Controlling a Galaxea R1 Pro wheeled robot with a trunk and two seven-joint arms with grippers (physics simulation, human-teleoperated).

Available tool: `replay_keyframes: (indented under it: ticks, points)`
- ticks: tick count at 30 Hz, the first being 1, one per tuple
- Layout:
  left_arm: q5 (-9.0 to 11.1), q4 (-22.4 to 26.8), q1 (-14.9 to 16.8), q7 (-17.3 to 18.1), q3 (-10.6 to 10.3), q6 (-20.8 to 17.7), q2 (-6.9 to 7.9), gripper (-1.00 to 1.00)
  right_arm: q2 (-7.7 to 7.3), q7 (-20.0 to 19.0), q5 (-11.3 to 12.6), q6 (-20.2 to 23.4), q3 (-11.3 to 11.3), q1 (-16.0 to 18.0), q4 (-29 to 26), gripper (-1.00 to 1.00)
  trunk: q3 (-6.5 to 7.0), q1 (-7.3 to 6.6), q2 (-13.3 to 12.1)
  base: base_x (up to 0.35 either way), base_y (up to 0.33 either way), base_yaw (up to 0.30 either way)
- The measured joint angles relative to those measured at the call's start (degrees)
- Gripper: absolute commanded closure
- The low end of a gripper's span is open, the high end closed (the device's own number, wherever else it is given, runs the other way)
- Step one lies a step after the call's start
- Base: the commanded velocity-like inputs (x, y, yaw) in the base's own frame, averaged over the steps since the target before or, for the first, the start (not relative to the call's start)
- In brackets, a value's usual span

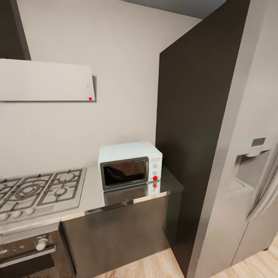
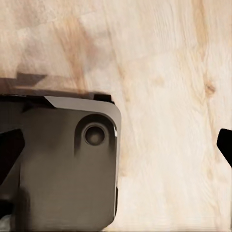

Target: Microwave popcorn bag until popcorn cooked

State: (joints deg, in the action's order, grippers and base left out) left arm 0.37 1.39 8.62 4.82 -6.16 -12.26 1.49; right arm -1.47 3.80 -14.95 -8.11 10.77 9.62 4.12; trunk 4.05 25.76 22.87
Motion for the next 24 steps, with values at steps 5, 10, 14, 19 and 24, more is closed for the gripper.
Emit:
replay_keyframes:
  ticks: [5, 10, 14, 19, 24]
  points:
    - [0.0, 0.0, 0.0, -0.2, 0.0, 0.1, 0.33, -1.00, 0.00, 0.0, 0.0, 0.0, -0.1, -0.7, 0.0, -1.00, 0.00, 0.00, 0.0, 0.000, 0.000, 0.280]
    - [0.0, 0.0, 0.0, -0.2, 0.0, 0.1, 0.81, -1.00, -0.05, 0.1, -0.1, -1.8, 0.2, -0.6, -2.8, -1.00, -0.03, 0.00, 0.0, 0.000, 0.000, 0.121]
    - [0.0, 0.0, 0.0, -0.2, 0.0, 0.1, 0.85, -1.00, 0.16, 0.1, 0.0, -5.2, 0.4, -0.6, -12.5, -1.00, -0.04, 0.01, 0.0, 0.000, 0.000, 0.011]
    - [0.0, -0.1, 0.0, -0.2, 0.0, 0.1, 0.86, -1.00, 1.61, 0.0, 0.0, -6.2, 0.4, -0.6, -29.0, -1.00, -0.04, 0.01, 0.0, 0.000, 0.000, 0.001]
    - [0.0, -0.1, 0.0, -0.2, -0.1, 0.1, 0.77, -1.00, 2.64, 0.2, 0.0, -6.1, -4.0, -0.6, -41.2, -1.00, -0.04, 0.00, 0.0, 0.000, 0.000, 0.000]
